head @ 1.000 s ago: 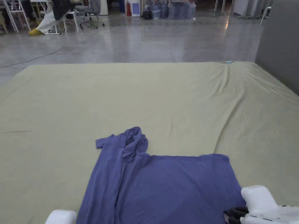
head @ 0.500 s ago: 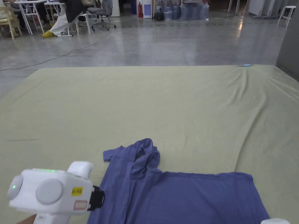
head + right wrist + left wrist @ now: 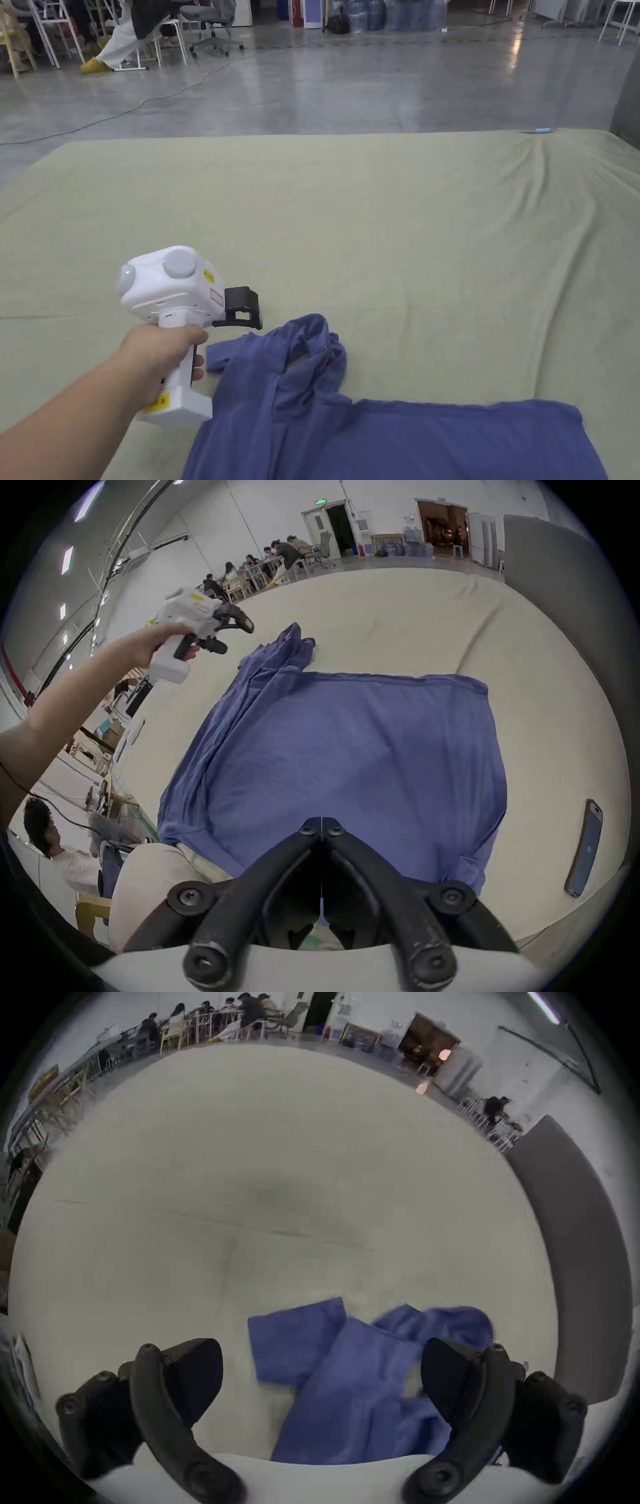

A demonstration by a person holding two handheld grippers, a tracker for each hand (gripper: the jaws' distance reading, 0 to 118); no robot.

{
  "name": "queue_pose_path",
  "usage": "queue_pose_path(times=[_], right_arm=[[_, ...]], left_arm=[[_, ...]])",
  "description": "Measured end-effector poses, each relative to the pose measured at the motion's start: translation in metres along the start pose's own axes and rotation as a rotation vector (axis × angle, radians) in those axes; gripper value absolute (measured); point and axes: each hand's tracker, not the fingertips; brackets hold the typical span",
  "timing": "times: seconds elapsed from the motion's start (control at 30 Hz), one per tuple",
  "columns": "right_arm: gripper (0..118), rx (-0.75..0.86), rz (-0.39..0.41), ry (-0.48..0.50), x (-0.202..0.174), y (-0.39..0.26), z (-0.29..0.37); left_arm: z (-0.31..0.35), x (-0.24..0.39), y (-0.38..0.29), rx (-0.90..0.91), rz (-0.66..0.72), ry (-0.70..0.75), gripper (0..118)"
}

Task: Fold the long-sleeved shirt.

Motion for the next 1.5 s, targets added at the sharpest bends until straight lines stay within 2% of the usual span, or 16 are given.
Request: queue_pose_path(times=[0.03, 0.17, 0.2, 0.23, 0.27, 0.3, 0.33, 0.4, 0.73, 0.93, 1.0, 1.17, 1.3, 1.43, 1.5], right_arm=[[0, -0.007, -0.002, -0.003, 0.002, 0.0, -0.003], [0, -0.025, -0.002, -0.017, 0.007, -0.001, -0.006], [0, -0.026, -0.002, -0.019, 0.009, -0.002, -0.005], [0, -0.025, -0.004, -0.02, 0.01, -0.002, -0.003], [0, -0.023, -0.01, -0.019, 0.012, -0.002, -0.002], [0, -0.022, -0.017, -0.016, 0.012, -0.002, -0.001], [0, -0.019, -0.022, -0.013, 0.013, -0.002, 0.0], [0, -0.012, -0.028, -0.009, 0.013, -0.003, 0.002], [0, 0.027, -0.021, 0.01, 0.004, -0.004, 0.021], [0, 0.039, -0.024, 0.012, 0.002, -0.003, 0.028], [0, 0.044, -0.02, 0.01, -0.002, -0.002, 0.032], [0, 0.056, -0.001, 0.008, -0.005, -0.002, 0.041], [0, 0.061, 0.004, 0.001, -0.014, -0.002, 0.051], [0, 0.06, -0.002, 0.013, -0.02, -0.008, 0.053], [0, 0.055, 0.007, 0.011, -0.027, -0.011, 0.056]], left_arm=[[-0.014, 0.0, 0.002, -0.014, 0.002, 0.002, 86], [-0.052, 0.005, -0.006, -0.101, -0.02, 0.118, 85], [-0.037, 0.016, -0.016, -0.066, -0.039, 0.089, 80], [-0.033, 0.02, -0.014, -0.08, -0.029, 0.088, 59], [-0.03, 0.023, -0.011, -0.082, -0.028, 0.104, 32], [-0.028, 0.02, -0.002, -0.074, -0.043, 0.115, 0], [-0.026, 0.013, 0.011, -0.045, -0.051, 0.087, 0], [-0.016, 0.01, 0.025, -0.032, 0.02, -0.008, 0], [0.082, 0.035, 0.017, 0.09, -0.035, -0.049, 0], [0.11, 0.045, -0.001, 0.103, -0.097, -0.073, 0], [0.123, 0.045, -0.011, 0.106, -0.111, -0.12, 0], [0.18, 0.058, -0.077, 0.158, -0.318, -0.119, 0], [0.233, 0.075, -0.164, 0.234, -0.481, -0.122, 0], [0.238, 0.083, -0.238, 0.225, -0.513, -0.151, 0], [0.229, 0.084, -0.271, 0.156, -0.517, -0.196, 0]])
